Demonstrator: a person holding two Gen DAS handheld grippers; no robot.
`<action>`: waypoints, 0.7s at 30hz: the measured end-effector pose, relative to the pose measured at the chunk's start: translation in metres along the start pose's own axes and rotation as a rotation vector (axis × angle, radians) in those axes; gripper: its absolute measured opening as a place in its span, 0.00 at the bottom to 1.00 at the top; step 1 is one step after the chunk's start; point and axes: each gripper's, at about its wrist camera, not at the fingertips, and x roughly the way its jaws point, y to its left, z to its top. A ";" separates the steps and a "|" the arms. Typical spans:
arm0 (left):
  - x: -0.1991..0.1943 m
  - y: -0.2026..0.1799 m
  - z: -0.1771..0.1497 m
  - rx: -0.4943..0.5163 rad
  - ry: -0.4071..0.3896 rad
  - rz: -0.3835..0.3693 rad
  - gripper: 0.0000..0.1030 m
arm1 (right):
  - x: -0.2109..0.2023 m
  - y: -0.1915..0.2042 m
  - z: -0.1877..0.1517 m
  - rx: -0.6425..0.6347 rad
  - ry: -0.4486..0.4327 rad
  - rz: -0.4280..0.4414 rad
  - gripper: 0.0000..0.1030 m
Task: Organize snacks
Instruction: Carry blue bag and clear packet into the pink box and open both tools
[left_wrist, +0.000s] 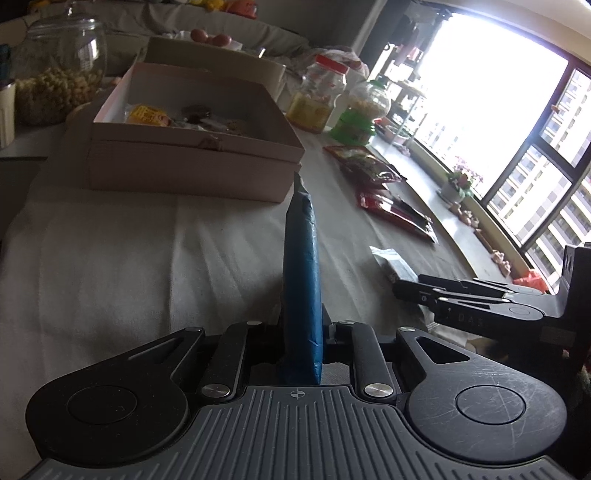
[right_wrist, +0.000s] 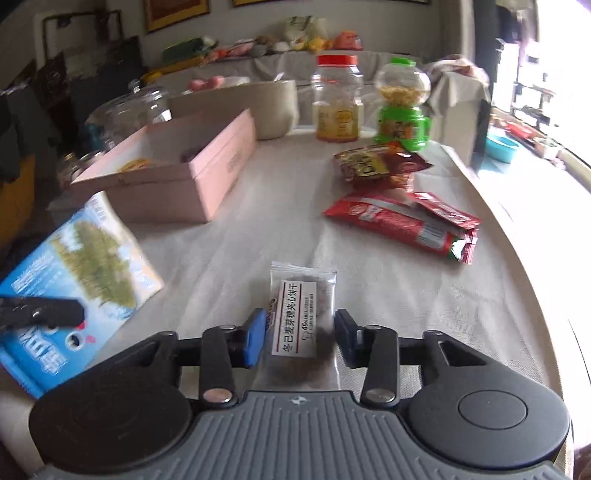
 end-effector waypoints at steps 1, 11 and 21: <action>-0.001 0.000 0.000 0.002 0.001 -0.004 0.18 | -0.004 0.002 -0.001 -0.005 0.008 0.019 0.37; -0.051 0.000 0.005 0.001 -0.110 -0.059 0.17 | -0.076 0.038 0.026 -0.145 -0.099 0.084 0.36; -0.140 -0.010 0.126 0.128 -0.457 -0.002 0.17 | -0.136 0.086 0.168 -0.248 -0.366 0.160 0.36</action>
